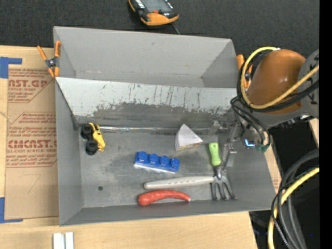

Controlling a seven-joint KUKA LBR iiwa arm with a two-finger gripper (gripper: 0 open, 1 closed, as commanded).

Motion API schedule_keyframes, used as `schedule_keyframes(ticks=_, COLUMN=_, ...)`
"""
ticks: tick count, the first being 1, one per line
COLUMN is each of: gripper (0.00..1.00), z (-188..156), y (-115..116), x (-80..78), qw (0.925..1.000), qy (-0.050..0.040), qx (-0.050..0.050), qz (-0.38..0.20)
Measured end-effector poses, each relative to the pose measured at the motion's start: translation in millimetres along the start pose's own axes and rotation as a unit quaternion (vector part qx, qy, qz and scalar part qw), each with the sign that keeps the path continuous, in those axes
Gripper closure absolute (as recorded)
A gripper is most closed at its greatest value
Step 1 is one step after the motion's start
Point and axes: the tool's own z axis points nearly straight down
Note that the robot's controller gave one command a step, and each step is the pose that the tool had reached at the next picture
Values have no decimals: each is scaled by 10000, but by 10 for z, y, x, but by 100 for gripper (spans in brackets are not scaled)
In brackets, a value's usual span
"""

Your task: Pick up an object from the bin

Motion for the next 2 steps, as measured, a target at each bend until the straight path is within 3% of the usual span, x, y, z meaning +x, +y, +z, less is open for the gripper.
schedule_keyframes(ticks=1, gripper=100, z=0, y=0, x=0, qw=10000, qy=0, qx=0, qz=0)
schedule_keyframes(ticks=2, gripper=100, z=0, y=0, x=0, qw=10000, qy=0, qx=0, qz=0)
